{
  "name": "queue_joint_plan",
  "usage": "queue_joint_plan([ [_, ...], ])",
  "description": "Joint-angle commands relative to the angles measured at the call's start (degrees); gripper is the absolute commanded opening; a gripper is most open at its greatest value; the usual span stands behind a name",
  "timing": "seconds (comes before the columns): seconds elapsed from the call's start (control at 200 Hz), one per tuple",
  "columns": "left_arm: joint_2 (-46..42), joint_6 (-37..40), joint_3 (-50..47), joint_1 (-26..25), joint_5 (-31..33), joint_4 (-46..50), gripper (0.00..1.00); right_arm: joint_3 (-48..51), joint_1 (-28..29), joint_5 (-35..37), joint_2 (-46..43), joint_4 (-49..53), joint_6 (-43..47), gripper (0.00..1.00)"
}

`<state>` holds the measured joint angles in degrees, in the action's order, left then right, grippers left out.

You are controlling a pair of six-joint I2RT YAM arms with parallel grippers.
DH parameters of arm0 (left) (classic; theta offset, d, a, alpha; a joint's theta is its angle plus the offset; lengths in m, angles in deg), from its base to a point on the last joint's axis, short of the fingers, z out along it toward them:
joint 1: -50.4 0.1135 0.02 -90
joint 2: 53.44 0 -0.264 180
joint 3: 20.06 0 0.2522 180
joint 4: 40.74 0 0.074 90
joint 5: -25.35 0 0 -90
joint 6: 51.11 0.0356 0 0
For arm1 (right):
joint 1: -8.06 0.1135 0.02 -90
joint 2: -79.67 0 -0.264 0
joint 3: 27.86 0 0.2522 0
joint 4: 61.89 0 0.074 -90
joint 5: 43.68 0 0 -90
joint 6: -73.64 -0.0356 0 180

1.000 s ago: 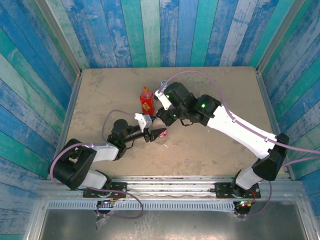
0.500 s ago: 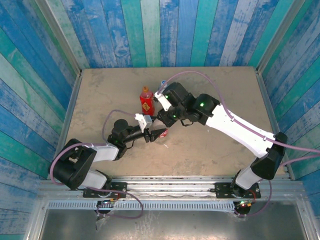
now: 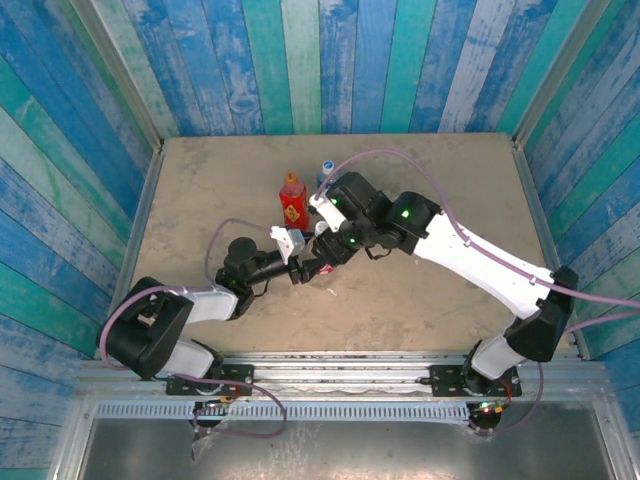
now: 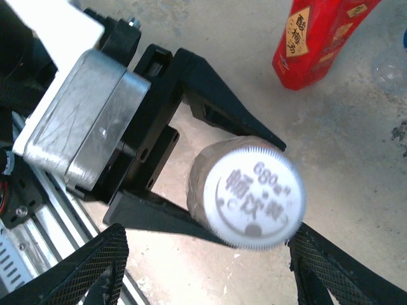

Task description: Screw on the bottle caps

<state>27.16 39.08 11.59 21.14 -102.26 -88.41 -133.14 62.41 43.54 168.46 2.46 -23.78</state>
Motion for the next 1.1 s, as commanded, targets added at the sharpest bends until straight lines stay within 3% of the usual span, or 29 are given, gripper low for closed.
queue_joint_plan([
  [0.0,1.6,0.1,0.4,-0.3,0.0,2.6,0.68,1.8,-0.3,-0.8,-4.8,-1.1,0.1,0.68],
  [0.21,2.1,0.1,0.4,-0.3,-0.4,2.1,0.68,5.3,-3.8,-5.6,-7.4,-9.2,-5.1,0.56],
  [0.446,2.0,0.2,0.3,-0.3,-0.5,2.2,0.68,2.6,-6.2,-8.9,-3.8,-8.3,-6.1,0.39],
  [0.686,2.2,0.5,0.5,-0.3,-1.4,2.5,0.68,2.6,-7.2,-10.2,-2.1,-7.5,-6.6,0.31],
  [0.846,2.3,0.4,0.6,-0.3,-1.7,2.6,0.68,2.9,-7.8,-10.5,-2.3,-7.4,-7.0,0.32],
  [1.096,2.4,0.5,0.7,-0.3,-1.8,2.7,0.68,2.0,-7.9,-11.8,-3.7,-9.1,-7.2,0.48],
])
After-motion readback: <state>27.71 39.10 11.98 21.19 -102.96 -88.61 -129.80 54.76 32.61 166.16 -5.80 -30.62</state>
